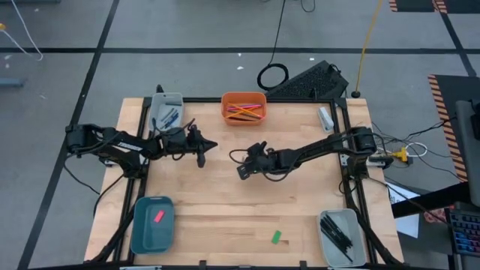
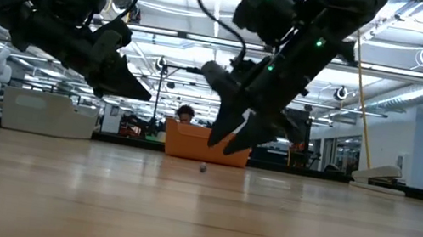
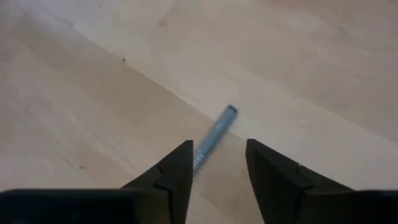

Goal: Sort crayons/erasers/pens/pencils in bins
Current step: Put the gray crayon into the top gray bin

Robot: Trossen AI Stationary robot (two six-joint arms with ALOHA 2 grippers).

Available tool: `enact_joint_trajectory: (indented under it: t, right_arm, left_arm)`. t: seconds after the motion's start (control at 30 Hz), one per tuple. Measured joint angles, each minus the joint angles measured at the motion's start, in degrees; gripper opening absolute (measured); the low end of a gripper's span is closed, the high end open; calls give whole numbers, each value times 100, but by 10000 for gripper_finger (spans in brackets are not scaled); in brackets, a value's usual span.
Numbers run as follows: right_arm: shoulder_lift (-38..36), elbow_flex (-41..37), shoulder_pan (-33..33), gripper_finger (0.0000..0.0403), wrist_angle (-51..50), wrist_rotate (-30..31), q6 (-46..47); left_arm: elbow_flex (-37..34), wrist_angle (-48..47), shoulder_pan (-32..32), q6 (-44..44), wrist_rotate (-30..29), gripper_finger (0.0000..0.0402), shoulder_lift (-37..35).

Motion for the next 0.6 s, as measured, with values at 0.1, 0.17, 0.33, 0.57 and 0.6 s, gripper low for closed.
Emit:
enact_joint_trajectory:
  t: [0.1,0.17,0.33,0.57,0.6]
  right_arm:
    - [216,94,9,153,57,-20,106]
    - [380,167,11,155,4,2,113]
    - [638,310,11,155,50,25,109]
    - [679,317,11,155,-49,50,-7]
    - [673,317,11,154,-72,49,-116]
  left_arm:
    - [0,0,3,-2,-3,8,0]
    - [0,-7,3,-2,-5,10,0]
    - [0,-23,3,-4,-23,3,0]
    - [0,-16,3,-9,-23,10,-1]
    - [0,-14,3,-9,-23,9,-2]
